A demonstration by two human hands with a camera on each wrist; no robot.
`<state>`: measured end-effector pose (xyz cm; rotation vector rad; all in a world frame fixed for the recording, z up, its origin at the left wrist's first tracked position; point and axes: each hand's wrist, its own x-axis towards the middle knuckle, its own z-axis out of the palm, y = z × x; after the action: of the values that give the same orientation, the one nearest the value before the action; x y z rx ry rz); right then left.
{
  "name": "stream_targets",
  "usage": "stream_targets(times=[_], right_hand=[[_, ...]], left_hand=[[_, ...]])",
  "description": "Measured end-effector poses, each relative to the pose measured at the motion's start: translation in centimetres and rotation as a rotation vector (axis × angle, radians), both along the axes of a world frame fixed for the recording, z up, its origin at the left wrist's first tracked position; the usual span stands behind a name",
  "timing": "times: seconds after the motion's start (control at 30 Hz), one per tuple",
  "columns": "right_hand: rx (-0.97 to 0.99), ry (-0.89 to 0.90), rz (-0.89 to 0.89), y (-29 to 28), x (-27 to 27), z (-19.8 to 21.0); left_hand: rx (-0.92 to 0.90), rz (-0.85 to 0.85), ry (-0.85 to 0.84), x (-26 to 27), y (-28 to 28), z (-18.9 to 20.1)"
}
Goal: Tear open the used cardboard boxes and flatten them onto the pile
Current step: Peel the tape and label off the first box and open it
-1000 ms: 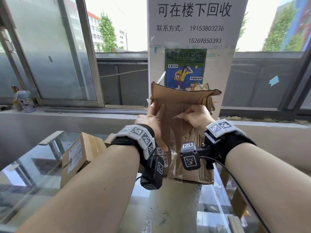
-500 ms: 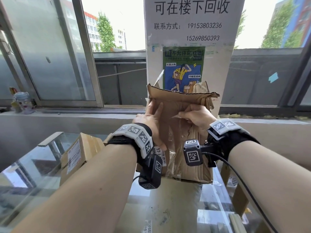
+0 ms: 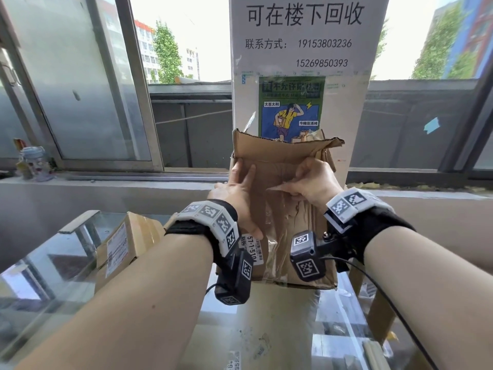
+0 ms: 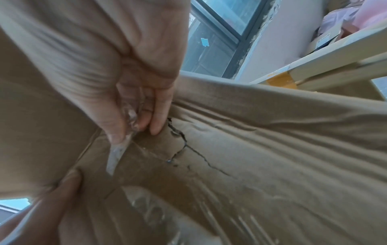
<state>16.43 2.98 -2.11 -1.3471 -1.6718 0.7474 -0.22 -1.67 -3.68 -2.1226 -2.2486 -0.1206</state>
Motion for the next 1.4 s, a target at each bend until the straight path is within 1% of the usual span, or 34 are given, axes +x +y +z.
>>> stream_targets(times=[0.03, 0.07, 0.17, 0.23, 0.3, 0.43, 0.57, 0.63, 0.77, 0.83, 1.0, 1.27, 1.4], right_hand=[[-0.007, 0.014, -0.032, 0.0, -0.1, 0.2], [0.006, -0.008, -0.064, 0.1, -0.1, 0.3], [0.053, -0.252, -0.107, -0.1, 0.0, 0.4], [0.026, -0.404, -0.102, -0.4, 0.0, 0.5], [-0.002, -0.502, -0.090, -0.7, 0.0, 0.7], [-0.081, -0.561, -0.079, -0.4, 0.0, 1.7], [-0.064, -0.633, -0.107, -0.3, 0.0, 2.1], [-0.093, -0.603, -0.100, 0.1, -0.1, 2.2], [-0.248, -0.506, -0.101, 1.0, 0.1, 1.7], [-0.308, -0.409, -0.065, 1.2, 0.6, 1.3], [-0.363, -0.250, -0.021, 0.9, 1.1, 0.9], [-0.355, -0.203, 0.043, 0.4, 1.2, 0.3], [-0.329, -0.221, 0.085, 0.0, 1.4, 0.4]], left_hand=[[0.003, 0.003, 0.003, 0.2, 0.0, 0.0], [0.006, 0.002, 0.009, 0.5, 0.0, -0.1], [0.010, -0.019, 0.036, 1.5, -0.2, -0.1], [0.007, -0.016, 0.043, 2.0, -0.3, -0.1], [0.006, -0.003, 0.050, 2.4, -0.3, 0.1], [-0.003, 0.007, 0.018, 3.1, -0.2, -0.1], [-0.001, 0.017, 0.017, 3.2, 0.1, -0.3], [-0.006, 0.022, 0.018, 3.1, 0.4, -0.2], [-0.021, 0.018, 0.025, 3.0, 0.7, -0.2], [-0.024, 0.010, 0.032, 2.9, 0.9, -0.2], [-0.043, 0.000, 0.028, 2.8, 0.9, -0.1], [0.002, -0.019, 0.007, 2.1, 0.3, -0.5], [0.009, -0.014, 0.007, 2.2, 0.1, -0.6]])
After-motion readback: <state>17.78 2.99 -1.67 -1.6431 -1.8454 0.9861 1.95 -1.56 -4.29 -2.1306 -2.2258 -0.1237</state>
